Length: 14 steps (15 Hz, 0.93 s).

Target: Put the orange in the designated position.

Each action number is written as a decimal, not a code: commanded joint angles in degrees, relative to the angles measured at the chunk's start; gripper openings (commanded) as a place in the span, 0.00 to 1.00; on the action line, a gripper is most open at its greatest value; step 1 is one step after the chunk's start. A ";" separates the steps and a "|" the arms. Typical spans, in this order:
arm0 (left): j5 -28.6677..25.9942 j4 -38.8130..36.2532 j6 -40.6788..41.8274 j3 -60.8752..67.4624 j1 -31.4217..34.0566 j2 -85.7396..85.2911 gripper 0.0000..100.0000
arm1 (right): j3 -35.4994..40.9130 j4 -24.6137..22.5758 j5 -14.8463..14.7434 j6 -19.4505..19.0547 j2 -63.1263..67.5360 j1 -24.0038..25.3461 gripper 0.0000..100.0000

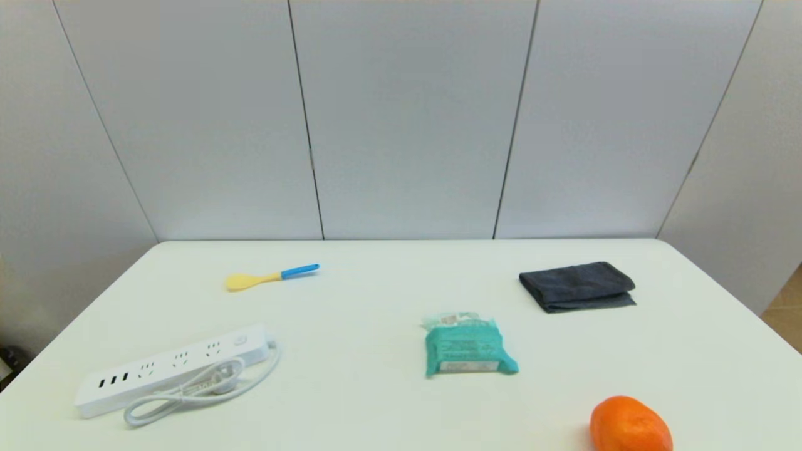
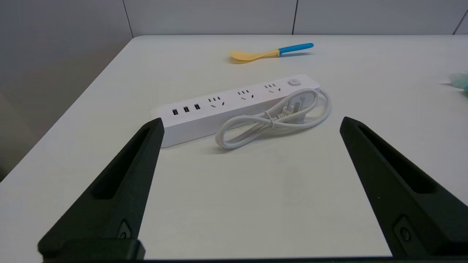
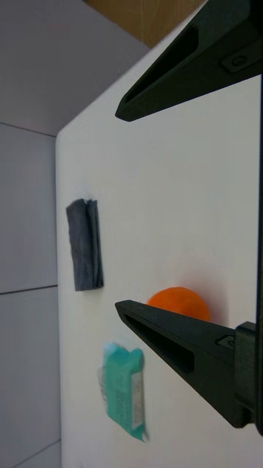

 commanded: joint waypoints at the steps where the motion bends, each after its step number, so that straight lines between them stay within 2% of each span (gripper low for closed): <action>1: 0.00 -0.01 0.03 0.01 0.00 -0.02 1.00 | -10.48 0.79 -1.11 -0.99 15.98 -0.33 1.00; 3: 0.00 -0.01 0.03 0.01 0.00 -0.02 1.00 | -13.55 3.07 -1.19 -2.92 20.37 -0.42 1.00; 7: 0.00 -0.01 0.03 0.01 0.00 -0.02 1.00 | -22.08 19.24 -0.31 -2.31 27.84 0.55 1.00; 9: 0.00 -0.01 0.03 0.01 0.00 -0.02 1.00 | -24.54 26.80 1.97 -2.22 29.86 1.96 1.00; 10: 0.00 -0.01 0.03 0.01 0.00 -0.02 1.00 | -25.42 29.62 4.26 -2.22 31.09 2.22 1.00; 12: 0.00 -0.01 0.03 0.01 0.00 -0.02 1.00 | -26.30 30.67 8.12 -2.13 32.67 3.10 1.00; 14: 0.00 -0.01 0.03 0.01 0.00 -0.02 1.00 | -26.74 30.76 10.67 -2.31 34.70 5.56 1.00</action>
